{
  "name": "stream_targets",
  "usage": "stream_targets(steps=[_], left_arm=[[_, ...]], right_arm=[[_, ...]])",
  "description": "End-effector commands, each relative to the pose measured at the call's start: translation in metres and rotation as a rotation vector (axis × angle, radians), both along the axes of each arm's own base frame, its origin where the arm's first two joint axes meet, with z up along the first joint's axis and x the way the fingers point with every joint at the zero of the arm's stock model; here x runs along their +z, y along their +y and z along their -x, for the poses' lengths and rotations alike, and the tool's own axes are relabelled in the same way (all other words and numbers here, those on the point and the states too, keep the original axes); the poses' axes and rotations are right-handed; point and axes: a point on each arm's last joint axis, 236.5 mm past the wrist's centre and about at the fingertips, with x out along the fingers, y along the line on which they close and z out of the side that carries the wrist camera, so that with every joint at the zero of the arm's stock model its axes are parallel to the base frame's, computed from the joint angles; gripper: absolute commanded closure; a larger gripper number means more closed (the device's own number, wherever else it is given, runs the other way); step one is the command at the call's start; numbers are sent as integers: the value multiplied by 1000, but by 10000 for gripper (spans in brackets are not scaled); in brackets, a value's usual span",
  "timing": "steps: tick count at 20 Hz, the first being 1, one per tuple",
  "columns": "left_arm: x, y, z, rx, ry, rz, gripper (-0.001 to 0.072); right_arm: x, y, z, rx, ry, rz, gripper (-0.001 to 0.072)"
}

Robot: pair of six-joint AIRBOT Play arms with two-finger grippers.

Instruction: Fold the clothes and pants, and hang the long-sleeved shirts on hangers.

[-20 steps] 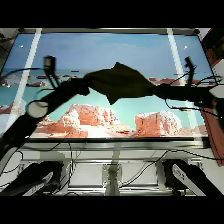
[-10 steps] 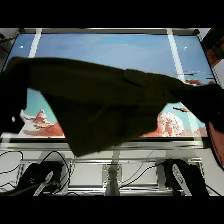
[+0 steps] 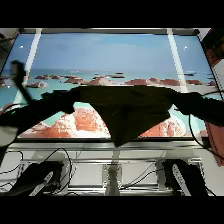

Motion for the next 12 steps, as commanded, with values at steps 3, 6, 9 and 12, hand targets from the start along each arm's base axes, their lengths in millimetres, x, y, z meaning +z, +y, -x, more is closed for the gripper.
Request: stream_targets(steps=[3,6,9,12], left_arm=[[-77,-32,-98,146,62,72,700],[-98,-53,-110,183,110,160,700],[-140,-84,-69,69,312,115,700],[-168,-114,-5,-105,501,26,700]], right_arm=[[-82,-60,-108,-336,45,-77,657],[-127,-90,-152,-428,102,-10,657],[-195,-94,-151,-326,310,164,657],[-233,-117,-118,-179,490,433,657]])
